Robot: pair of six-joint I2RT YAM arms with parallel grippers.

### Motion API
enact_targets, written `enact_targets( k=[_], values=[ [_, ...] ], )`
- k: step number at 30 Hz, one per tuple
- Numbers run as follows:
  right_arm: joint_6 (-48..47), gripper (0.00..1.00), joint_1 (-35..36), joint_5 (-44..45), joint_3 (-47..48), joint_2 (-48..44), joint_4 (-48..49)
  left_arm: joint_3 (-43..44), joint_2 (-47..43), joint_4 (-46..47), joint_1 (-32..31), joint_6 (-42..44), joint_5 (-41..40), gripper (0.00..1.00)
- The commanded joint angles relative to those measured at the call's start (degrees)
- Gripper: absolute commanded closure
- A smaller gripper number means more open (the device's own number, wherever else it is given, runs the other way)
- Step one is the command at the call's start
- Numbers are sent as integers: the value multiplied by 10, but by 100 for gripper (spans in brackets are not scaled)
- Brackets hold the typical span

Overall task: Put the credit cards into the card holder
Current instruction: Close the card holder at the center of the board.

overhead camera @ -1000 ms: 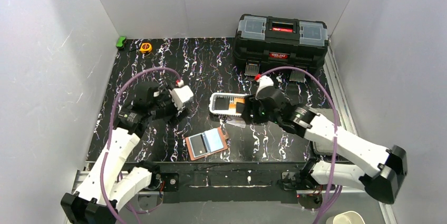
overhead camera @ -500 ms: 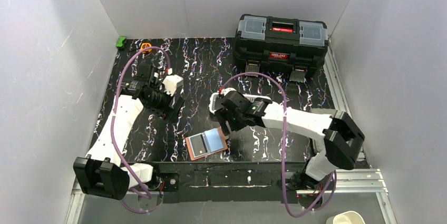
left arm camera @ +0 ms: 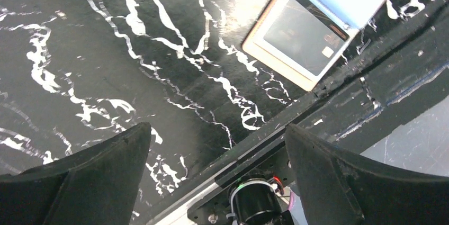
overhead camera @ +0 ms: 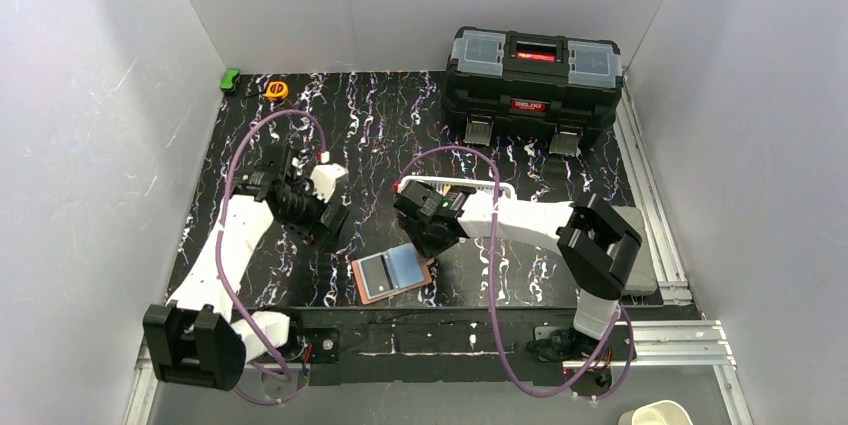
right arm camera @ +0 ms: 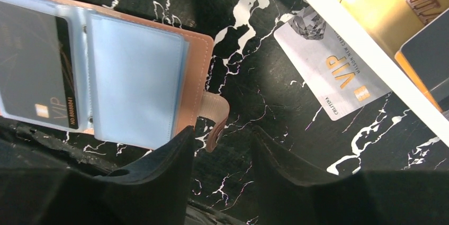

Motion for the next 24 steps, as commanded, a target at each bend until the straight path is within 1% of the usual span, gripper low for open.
enact_targets(
  k=[1, 3, 6, 8, 9, 10, 12, 14, 15, 16, 17, 19, 23, 24],
  values=[
    [8, 52, 2, 10, 20, 12, -25, -84, -127, 76, 2, 84, 125, 2],
    [12, 55, 2, 8, 11, 12, -18, -145, -198, 98, -1, 162, 170, 2],
    [20, 63, 2, -4, -7, 13, 7, -197, -294, 81, -9, 287, 224, 2],
    [31, 67, 2, -12, -15, 17, 23, -230, -342, 64, -13, 376, 251, 2],
    [35, 72, 2, -15, -19, 20, 30, -248, -358, 63, -13, 431, 260, 2],
    [39, 74, 2, -20, -21, 21, 37, -265, -366, 65, -13, 467, 269, 2],
    [45, 76, 2, -28, -27, 23, 47, -284, -362, 69, -15, 515, 290, 2],
    [47, 76, 2, -30, -34, 23, 58, -288, -338, 75, -21, 536, 311, 2],
    [48, 76, 1, -29, -40, 23, 67, -290, -325, 74, -25, 557, 313, 2],
    [49, 79, 2, -25, -45, 23, 75, -294, -311, 74, -28, 580, 310, 2],
    [52, 83, 1, -23, -49, 24, 83, -298, -298, 72, -29, 603, 305, 2],
    [61, 86, 1, -30, -58, 27, 95, -302, -276, 61, -30, 657, 301, 2],
    [70, 89, 1, -34, -69, 37, 110, -326, -275, 77, -32, 746, 300, 2],
    [70, 91, 1, -34, -69, 40, 108, -332, -274, 86, -32, 764, 299, 2]
  ],
)
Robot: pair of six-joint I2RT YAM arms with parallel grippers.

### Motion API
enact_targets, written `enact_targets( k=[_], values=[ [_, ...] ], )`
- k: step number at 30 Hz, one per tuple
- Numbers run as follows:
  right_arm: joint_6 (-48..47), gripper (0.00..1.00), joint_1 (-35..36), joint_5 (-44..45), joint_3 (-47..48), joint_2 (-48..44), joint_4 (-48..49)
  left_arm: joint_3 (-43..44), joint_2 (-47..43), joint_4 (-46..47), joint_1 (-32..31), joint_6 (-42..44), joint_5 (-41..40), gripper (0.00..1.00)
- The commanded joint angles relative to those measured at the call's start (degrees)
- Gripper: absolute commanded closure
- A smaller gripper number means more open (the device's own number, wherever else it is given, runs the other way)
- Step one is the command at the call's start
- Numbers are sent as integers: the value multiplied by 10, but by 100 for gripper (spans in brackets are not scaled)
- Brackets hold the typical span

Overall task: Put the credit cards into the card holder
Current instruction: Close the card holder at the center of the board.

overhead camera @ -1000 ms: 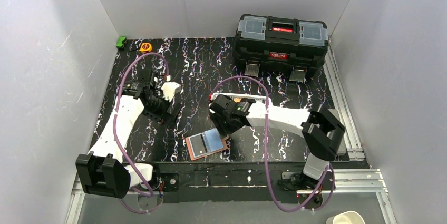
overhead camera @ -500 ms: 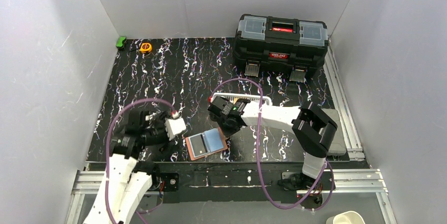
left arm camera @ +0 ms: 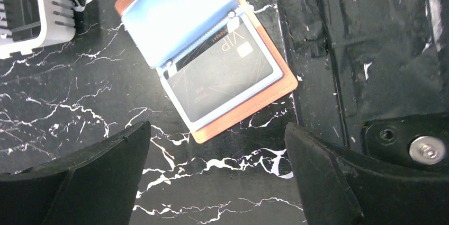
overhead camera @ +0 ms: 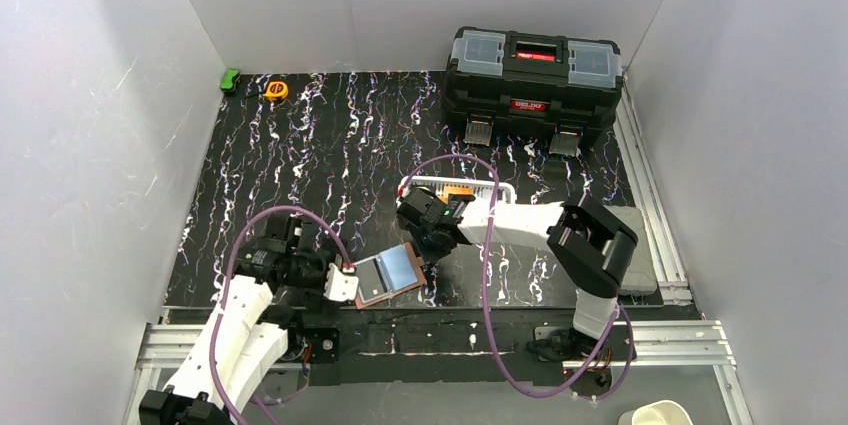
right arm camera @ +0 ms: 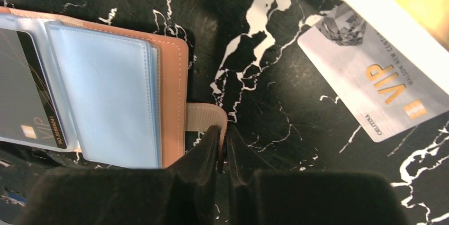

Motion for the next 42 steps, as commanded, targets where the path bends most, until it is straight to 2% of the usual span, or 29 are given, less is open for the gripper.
enact_targets(
  k=[1, 6, 14, 27, 33, 38, 42],
  values=[
    [20, 94, 1, -6, -16, 23, 26, -29, 4, 12, -4, 141, 26, 2],
    [29, 99, -1, -3, -19, 27, -3, -30, 29, 3, -11, 186, 28, 2],
    [27, 99, -1, -6, -54, 9, -1, -63, 7, -52, -17, 319, 42, 2],
    [-12, 99, 24, -2, -25, 15, -7, -88, -20, -69, -39, 321, 64, 2],
    [-14, 99, 32, -17, -32, 11, 6, -90, 20, -46, -40, 360, 36, 3],
    [-7, 99, 33, -17, -48, 5, 7, -122, 31, 18, -41, 418, 8, 13],
    [-2, 99, 33, -22, -66, -4, 14, -148, 42, 82, -40, 449, -8, 28]
  ],
)
